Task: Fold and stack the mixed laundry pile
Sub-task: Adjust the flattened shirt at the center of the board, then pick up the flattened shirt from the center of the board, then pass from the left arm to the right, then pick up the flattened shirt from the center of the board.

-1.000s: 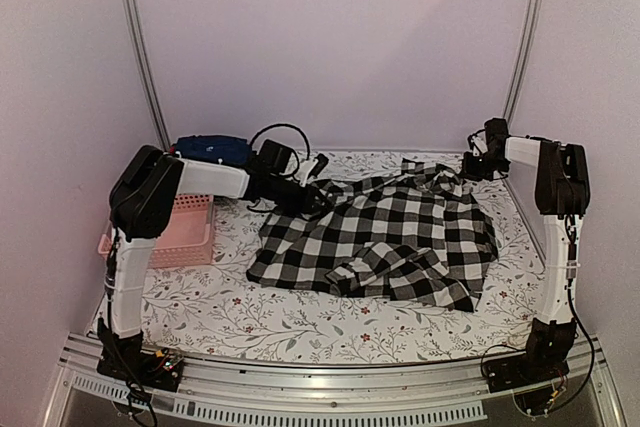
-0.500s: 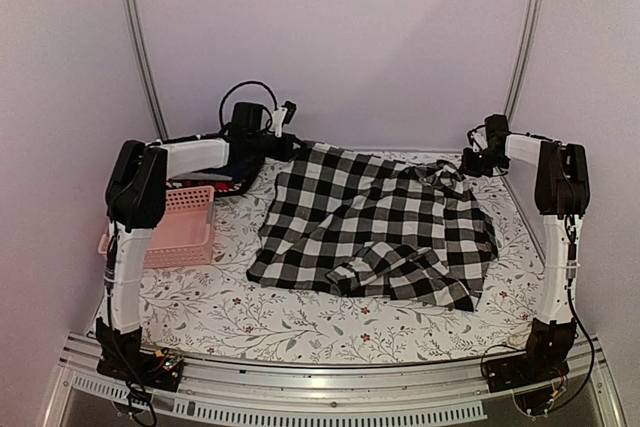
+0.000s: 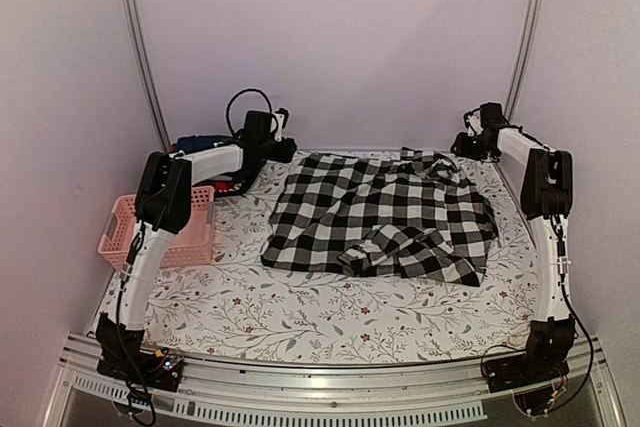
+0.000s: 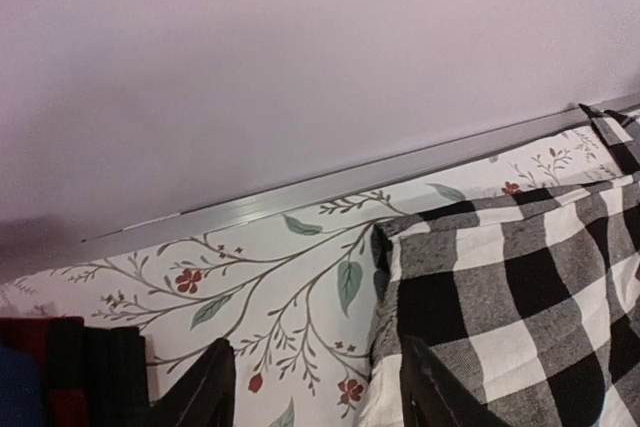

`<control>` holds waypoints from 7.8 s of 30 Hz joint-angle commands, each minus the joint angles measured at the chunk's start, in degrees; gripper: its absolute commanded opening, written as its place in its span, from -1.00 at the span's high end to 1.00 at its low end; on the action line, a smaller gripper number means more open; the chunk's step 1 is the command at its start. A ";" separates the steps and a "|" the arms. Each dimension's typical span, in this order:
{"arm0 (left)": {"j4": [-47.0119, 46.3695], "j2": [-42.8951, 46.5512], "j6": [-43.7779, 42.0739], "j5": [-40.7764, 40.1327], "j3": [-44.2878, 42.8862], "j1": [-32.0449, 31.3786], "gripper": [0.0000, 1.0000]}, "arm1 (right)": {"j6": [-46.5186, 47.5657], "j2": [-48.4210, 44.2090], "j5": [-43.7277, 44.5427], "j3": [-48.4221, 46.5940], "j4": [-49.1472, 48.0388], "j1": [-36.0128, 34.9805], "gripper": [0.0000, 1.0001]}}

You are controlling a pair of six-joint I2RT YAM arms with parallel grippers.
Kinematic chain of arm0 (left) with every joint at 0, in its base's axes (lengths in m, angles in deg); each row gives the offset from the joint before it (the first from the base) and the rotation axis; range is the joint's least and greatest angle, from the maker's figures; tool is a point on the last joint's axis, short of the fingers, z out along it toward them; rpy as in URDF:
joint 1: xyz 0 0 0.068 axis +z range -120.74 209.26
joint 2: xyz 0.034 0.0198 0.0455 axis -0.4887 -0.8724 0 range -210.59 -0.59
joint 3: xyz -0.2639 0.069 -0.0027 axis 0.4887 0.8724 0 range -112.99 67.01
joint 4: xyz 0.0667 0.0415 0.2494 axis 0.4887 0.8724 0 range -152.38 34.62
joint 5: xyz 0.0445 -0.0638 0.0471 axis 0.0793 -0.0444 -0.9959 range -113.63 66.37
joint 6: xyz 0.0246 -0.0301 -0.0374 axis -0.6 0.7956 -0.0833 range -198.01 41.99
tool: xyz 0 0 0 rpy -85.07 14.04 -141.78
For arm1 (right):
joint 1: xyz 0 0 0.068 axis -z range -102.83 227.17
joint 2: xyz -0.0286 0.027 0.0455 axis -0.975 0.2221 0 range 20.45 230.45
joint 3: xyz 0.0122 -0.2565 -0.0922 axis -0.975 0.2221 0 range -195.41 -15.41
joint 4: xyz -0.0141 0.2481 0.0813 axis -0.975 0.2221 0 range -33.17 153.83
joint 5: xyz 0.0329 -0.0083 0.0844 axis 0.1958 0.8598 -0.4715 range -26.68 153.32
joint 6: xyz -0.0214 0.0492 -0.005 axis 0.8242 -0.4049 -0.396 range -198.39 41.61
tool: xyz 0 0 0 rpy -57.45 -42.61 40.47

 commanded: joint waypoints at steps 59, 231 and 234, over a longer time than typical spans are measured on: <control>7.09 8.70 8.78 19.35 12.84 5.25 -0.29 | -1.18 -40.88 -8.97 64.46 -8.58 -10.57 -0.19; 20.48 61.68 9.29 -9.41 78.79 -34.42 0.00 | -20.04 -105.02 -6.98 101.80 -9.92 -31.42 1.00; 23.93 56.74 7.73 -9.21 75.04 -34.44 0.01 | -20.64 -105.93 -6.10 101.40 -9.34 -31.37 1.00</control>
